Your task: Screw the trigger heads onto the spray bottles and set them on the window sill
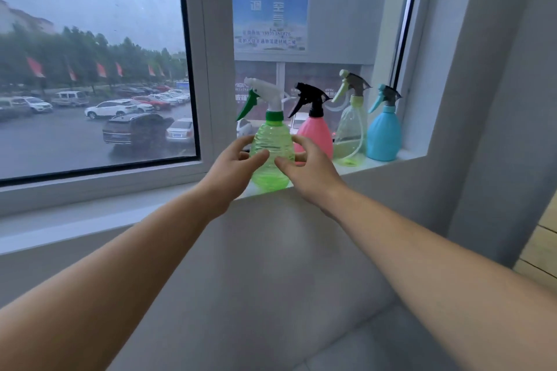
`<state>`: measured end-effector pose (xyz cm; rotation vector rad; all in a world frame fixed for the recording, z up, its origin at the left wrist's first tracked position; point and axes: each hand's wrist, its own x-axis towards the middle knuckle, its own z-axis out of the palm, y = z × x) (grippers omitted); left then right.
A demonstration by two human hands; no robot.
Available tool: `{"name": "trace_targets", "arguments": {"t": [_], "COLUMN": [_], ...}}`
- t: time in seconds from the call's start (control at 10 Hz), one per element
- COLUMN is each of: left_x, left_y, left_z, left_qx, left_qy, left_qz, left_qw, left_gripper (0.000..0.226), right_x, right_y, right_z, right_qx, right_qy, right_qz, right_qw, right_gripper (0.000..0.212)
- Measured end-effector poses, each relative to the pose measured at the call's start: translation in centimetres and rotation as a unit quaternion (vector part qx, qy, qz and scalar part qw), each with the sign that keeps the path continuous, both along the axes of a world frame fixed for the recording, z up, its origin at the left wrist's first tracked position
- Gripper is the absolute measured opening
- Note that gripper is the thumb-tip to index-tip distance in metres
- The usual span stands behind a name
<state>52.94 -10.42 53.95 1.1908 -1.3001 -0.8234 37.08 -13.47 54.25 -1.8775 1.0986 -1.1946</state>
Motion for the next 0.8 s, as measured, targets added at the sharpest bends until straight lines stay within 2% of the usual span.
{"name": "trace_targets", "arguments": {"t": [0.1, 0.2, 0.4, 0.5, 0.7, 0.8], "left_x": [0.5, 0.9, 1.3, 1.4, 1.1, 1.4], "left_y": [-1.6, -2.7, -4.1, -4.4, -4.0, -3.9], "left_z": [-0.8, -1.4, -1.8, -2.0, -1.9, -1.8], "left_qx": [0.009, 0.005, -0.007, -0.016, -0.018, -0.018], "left_qy": [-0.023, -0.024, -0.038, -0.042, -0.051, -0.078], "left_qz": [0.025, 0.046, 0.073, 0.076, 0.091, 0.149], "left_qw": [0.999, 0.999, 0.997, 0.996, 0.994, 0.986], "left_gripper": [0.044, 0.044, 0.047, 0.048, 0.065, 0.071], "right_x": [1.0, 2.0, 2.9, 3.0, 2.8, 2.3], "right_y": [-1.3, -2.5, -3.8, -4.2, -4.4, -4.3], "right_z": [-0.5, -1.3, -1.5, -1.6, -1.7, -2.0], "right_qx": [0.011, 0.007, -0.002, -0.008, -0.012, -0.019], "right_qy": [0.002, 0.012, 0.033, 0.054, 0.103, 0.089], "right_qz": [-0.012, -0.024, -0.026, -0.029, -0.033, -0.045], "right_qw": [1.000, 1.000, 0.999, 0.998, 0.994, 0.995], "right_gripper": [0.050, 0.048, 0.059, 0.057, 0.076, 0.080]}}
